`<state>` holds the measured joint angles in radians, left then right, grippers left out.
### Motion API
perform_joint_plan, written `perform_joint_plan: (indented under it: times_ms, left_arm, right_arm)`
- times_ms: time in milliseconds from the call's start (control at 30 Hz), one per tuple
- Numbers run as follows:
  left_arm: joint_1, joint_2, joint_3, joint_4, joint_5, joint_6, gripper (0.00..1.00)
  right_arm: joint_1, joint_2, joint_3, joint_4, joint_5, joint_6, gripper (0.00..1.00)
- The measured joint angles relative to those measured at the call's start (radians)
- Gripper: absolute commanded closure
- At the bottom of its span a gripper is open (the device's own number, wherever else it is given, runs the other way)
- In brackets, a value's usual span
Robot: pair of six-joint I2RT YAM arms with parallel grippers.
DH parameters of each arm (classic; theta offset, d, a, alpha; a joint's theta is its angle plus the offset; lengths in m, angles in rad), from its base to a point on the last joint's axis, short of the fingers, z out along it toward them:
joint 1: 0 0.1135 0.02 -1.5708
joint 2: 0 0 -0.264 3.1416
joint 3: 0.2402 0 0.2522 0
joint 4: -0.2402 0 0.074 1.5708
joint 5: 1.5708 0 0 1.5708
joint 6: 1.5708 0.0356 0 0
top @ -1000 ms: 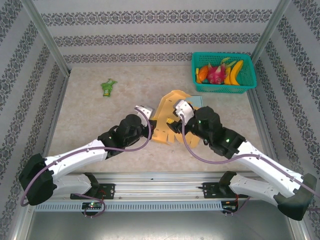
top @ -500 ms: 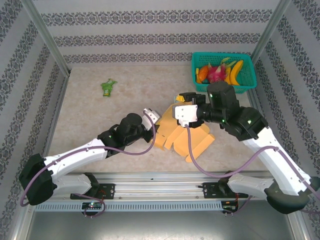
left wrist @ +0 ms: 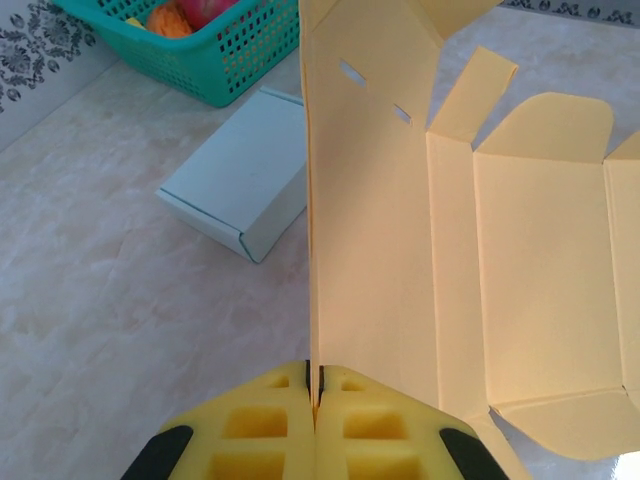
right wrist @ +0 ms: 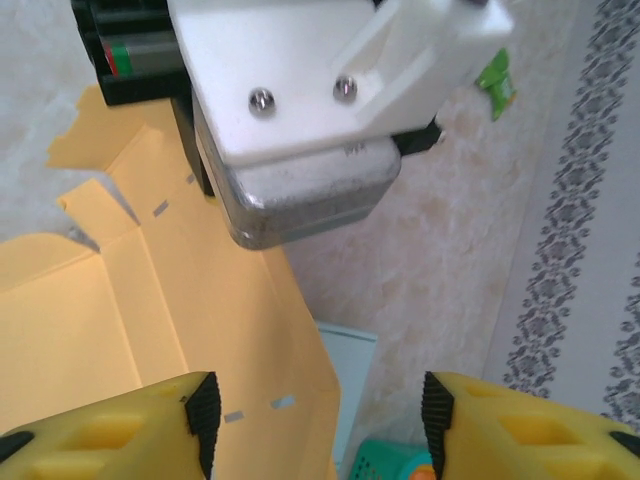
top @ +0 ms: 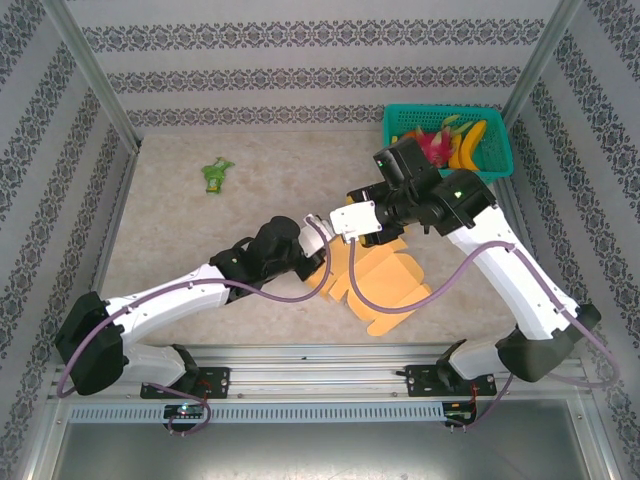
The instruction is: Fold the paper box
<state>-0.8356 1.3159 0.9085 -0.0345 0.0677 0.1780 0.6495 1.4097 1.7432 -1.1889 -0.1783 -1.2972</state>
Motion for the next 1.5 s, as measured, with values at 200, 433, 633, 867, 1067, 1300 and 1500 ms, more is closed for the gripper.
perform_joint_plan:
  times_ms: [200,433,633,867,1067,1300,1500]
  left_arm:
    - [0.000,-0.010,0.000,-0.017,0.054,0.029,1.00]
    - [0.000,-0.024,0.000,-0.019,0.090,0.048,1.00]
    - [0.000,-0.024,0.000,-0.019,0.090,0.055,1.00]
    - [0.000,-0.024,-0.009,-0.040,0.090,0.058,1.00]
    - [0.000,-0.023,-0.009,-0.042,0.090,0.059,1.00]
    - [0.000,-0.030,-0.018,-0.040,0.111,0.060,1.00]
    - [0.000,-0.034,-0.018,-0.039,0.116,0.065,1.00]
  right_arm:
    - [-0.013,0.054,0.003,-0.041,0.009,-0.040,0.56]
    - [-0.031,0.106,0.002,-0.064,0.002,-0.046,0.64]
    - [-0.046,0.127,-0.026,-0.076,-0.010,-0.049,0.67]
    - [-0.045,0.156,-0.038,-0.080,-0.014,-0.065,0.79]
    - [-0.047,0.158,-0.038,-0.080,-0.015,-0.065,0.76]
    - [-0.113,0.134,-0.082,-0.062,-0.050,-0.077,0.74]
    - [-0.122,0.106,-0.121,-0.040,-0.056,-0.106,0.74]
